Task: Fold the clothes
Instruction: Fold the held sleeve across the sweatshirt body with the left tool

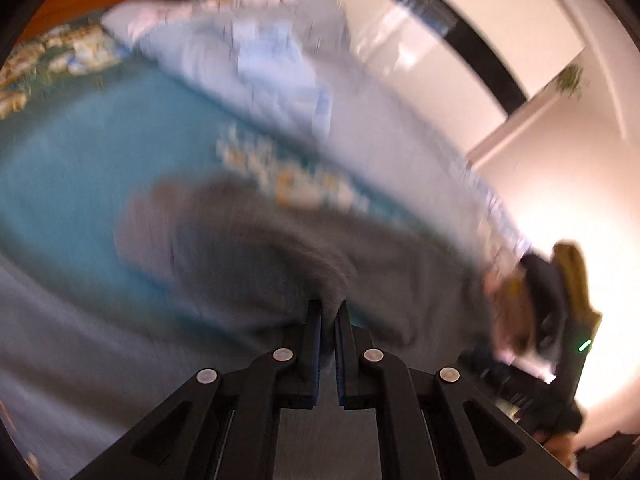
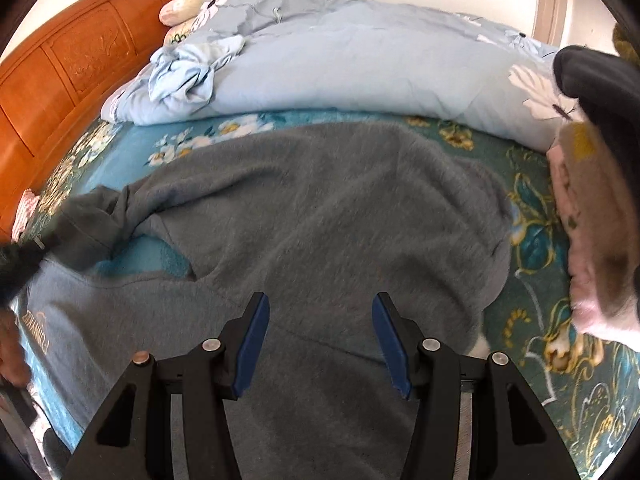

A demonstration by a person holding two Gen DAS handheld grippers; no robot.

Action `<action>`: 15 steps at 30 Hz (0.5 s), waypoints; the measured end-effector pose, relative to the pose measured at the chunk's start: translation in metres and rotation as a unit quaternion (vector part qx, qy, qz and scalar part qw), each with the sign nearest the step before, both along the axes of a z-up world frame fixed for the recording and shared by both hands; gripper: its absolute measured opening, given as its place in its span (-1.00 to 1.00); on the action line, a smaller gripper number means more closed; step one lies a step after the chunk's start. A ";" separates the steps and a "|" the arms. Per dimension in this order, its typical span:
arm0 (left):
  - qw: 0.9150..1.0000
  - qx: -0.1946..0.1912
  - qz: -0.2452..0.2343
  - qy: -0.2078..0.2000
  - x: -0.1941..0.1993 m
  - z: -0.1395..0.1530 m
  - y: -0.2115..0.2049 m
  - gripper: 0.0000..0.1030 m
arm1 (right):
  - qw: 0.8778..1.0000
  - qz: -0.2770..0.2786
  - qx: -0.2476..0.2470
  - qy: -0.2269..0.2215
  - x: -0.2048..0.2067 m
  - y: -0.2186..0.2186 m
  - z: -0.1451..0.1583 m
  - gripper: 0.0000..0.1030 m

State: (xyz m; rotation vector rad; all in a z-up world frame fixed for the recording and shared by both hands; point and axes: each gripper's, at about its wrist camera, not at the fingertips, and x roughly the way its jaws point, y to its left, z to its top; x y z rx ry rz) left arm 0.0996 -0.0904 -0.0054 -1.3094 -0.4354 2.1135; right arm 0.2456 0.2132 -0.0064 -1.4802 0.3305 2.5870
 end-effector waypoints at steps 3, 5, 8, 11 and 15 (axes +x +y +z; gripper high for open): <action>0.999 -0.001 0.002 -0.032 0.008 -0.016 -0.002 -0.84 | 1.000 0.012 0.000 -0.001 0.001 -0.005 0.000 0.07; 0.999 0.009 0.004 -0.041 0.016 -0.015 -0.011 -0.69 | 1.000 0.017 0.004 -0.001 0.002 -0.008 0.001 0.07; 0.998 0.032 0.009 -0.053 0.019 -0.008 -0.026 0.08 | 1.000 0.015 0.002 -0.004 0.003 -0.006 0.000 0.07; 0.995 0.075 0.031 -0.049 0.020 0.000 -0.051 0.11 | 1.000 0.011 -0.004 -0.009 0.003 -0.003 -0.003 0.07; 0.979 0.119 0.139 -0.094 -0.007 -0.008 -0.089 0.15 | 1.000 0.009 -0.005 -0.015 0.003 -0.004 -0.007 0.07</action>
